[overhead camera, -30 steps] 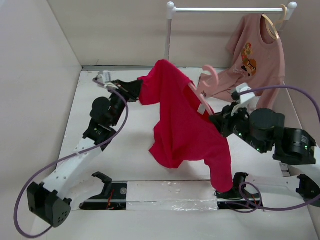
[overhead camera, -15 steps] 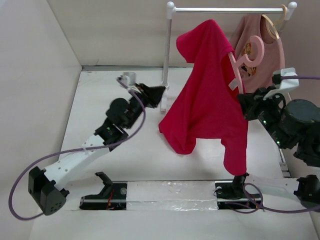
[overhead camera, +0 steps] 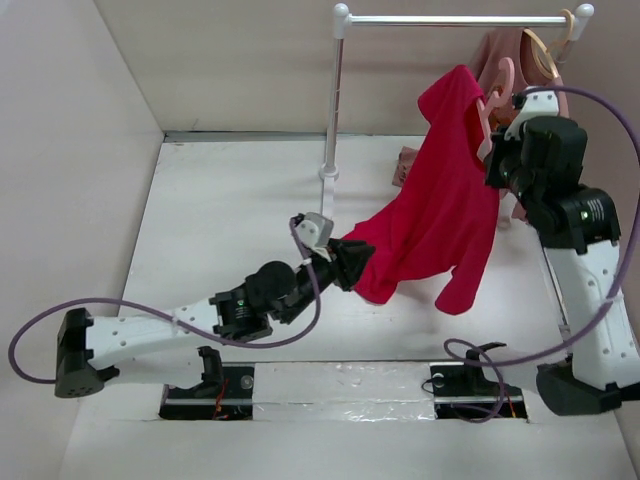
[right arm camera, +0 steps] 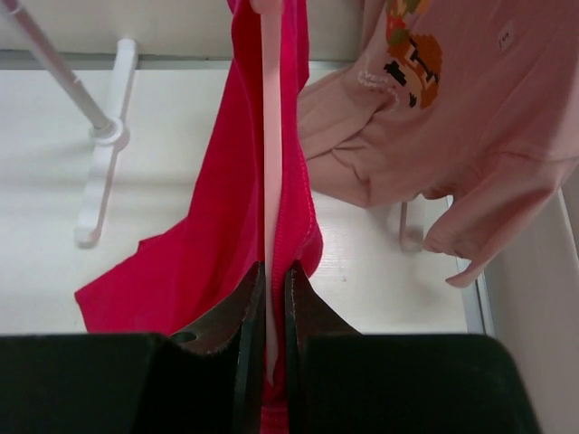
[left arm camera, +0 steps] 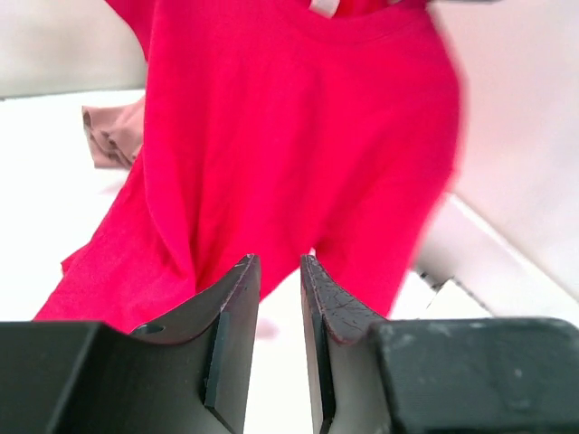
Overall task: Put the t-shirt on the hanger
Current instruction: Place the hanger at the clothesline.
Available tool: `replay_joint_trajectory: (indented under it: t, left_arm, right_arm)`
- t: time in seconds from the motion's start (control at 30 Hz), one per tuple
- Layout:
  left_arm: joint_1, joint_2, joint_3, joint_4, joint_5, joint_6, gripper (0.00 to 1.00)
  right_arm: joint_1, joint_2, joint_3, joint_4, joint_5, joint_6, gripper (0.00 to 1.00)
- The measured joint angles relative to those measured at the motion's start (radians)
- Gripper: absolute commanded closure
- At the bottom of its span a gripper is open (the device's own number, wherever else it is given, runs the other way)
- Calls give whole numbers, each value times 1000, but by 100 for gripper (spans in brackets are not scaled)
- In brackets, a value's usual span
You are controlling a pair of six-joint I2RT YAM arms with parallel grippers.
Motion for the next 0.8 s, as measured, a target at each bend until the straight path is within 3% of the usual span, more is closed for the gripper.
replay_joint_trajectory:
  t: [0.23, 0.53, 0.8]
  left_arm:
    - [-1, -249, -179, 14, 47, -71, 77]
    - [-11, -382, -322, -69, 143, -154, 76]
    - [-153, -509, -401, -140, 97, -153, 72]
  right_arm:
    - [-177, 177, 104, 48, -169, -13, 100]
    - [-235, 422, 369, 84, -193, -5, 100]
    - [-311, 617, 628, 76, -213, 0, 100]
